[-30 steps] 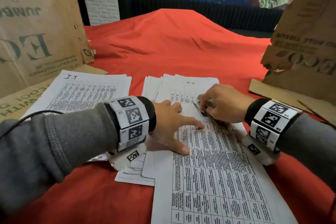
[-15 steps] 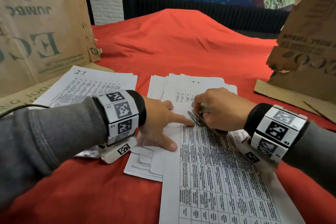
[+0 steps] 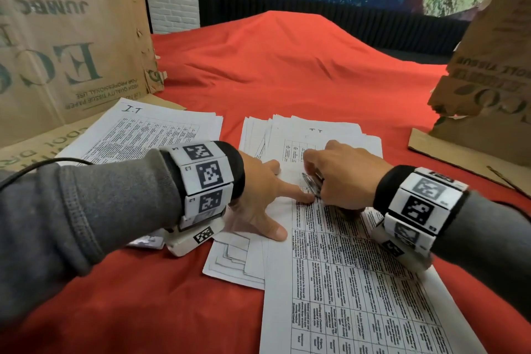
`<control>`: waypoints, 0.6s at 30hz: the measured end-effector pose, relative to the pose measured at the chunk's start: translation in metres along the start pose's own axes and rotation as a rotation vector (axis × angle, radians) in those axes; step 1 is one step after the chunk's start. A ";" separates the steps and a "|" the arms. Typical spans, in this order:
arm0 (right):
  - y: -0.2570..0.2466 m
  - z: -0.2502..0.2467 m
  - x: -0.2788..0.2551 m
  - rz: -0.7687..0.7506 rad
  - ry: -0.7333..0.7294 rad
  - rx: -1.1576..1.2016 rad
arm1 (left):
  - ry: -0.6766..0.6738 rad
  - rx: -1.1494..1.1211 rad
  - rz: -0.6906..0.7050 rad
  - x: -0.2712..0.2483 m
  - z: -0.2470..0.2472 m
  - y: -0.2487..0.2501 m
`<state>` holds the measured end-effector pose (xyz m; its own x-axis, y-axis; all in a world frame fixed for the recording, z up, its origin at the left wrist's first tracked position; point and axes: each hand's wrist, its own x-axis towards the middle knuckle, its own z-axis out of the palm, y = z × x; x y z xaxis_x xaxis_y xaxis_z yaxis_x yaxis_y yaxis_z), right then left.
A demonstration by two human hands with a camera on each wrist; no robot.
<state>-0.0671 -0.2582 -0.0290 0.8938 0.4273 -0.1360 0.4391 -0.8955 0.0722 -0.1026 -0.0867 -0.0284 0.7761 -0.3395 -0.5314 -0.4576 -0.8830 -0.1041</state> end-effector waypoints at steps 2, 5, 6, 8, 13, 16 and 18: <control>-0.001 0.003 0.008 0.004 -0.013 0.008 | -0.003 0.004 -0.003 0.000 -0.001 0.001; 0.000 0.006 0.018 0.009 -0.012 0.023 | -0.010 0.002 -0.006 -0.001 -0.001 0.002; 0.000 0.006 0.020 0.010 -0.016 0.020 | -0.012 0.000 -0.007 -0.001 -0.001 0.002; -0.001 0.007 0.023 0.018 -0.022 0.018 | -0.014 -0.001 -0.006 0.000 -0.001 0.002; -0.006 0.000 0.049 0.052 0.008 0.042 | -0.009 -0.001 0.002 0.001 -0.001 0.001; -0.004 -0.007 0.060 0.056 -0.001 0.098 | 0.011 -0.015 0.014 0.002 0.002 0.000; 0.001 -0.010 0.062 0.040 0.019 0.141 | 0.022 -0.022 0.019 0.003 0.004 -0.001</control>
<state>-0.0105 -0.2310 -0.0276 0.9125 0.3918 -0.1174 0.3871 -0.9200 -0.0620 -0.1015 -0.0858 -0.0329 0.7770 -0.3630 -0.5142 -0.4626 -0.8834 -0.0753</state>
